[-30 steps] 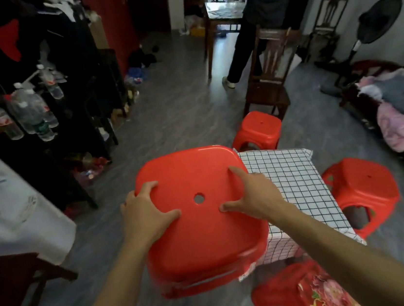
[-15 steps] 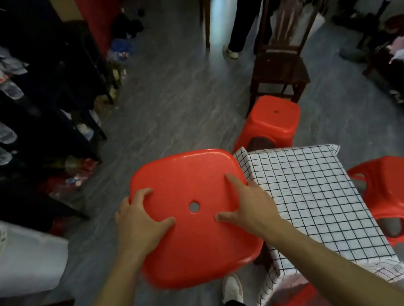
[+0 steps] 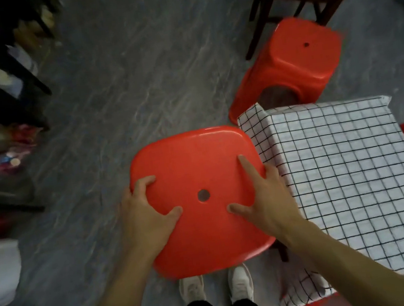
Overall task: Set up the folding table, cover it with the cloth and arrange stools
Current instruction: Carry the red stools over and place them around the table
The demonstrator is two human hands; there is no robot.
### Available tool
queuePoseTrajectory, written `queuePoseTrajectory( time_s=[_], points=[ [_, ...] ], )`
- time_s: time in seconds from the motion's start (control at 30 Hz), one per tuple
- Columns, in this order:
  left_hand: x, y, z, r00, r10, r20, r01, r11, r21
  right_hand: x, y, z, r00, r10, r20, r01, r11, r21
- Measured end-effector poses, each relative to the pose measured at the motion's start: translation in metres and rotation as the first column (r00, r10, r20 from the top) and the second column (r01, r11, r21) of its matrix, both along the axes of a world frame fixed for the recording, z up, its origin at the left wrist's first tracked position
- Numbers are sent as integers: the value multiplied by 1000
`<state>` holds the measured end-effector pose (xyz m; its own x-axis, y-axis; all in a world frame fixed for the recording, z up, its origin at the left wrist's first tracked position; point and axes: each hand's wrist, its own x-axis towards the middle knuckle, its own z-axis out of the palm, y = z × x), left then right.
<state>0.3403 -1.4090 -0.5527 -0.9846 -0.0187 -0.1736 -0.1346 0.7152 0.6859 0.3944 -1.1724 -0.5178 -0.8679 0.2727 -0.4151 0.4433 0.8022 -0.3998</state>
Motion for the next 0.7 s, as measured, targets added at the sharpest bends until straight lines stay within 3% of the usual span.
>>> queuePoseTrajectory(
  time_s=[0.17,0.4,0.7],
  points=[
    [-38,18,-78,998,-58,31,59,998,-26,-20,11,-85,996,-80,25,81,996,-35],
    [-65,36,-139,986,-149,77,156,982,-102,-38,25,-164,987,-150,61,153,986,-61],
    [-65,28,-166,937,-246,247,291,943,-164,-41,16,-187,980,-111,164,114,993,-11]
  ],
)
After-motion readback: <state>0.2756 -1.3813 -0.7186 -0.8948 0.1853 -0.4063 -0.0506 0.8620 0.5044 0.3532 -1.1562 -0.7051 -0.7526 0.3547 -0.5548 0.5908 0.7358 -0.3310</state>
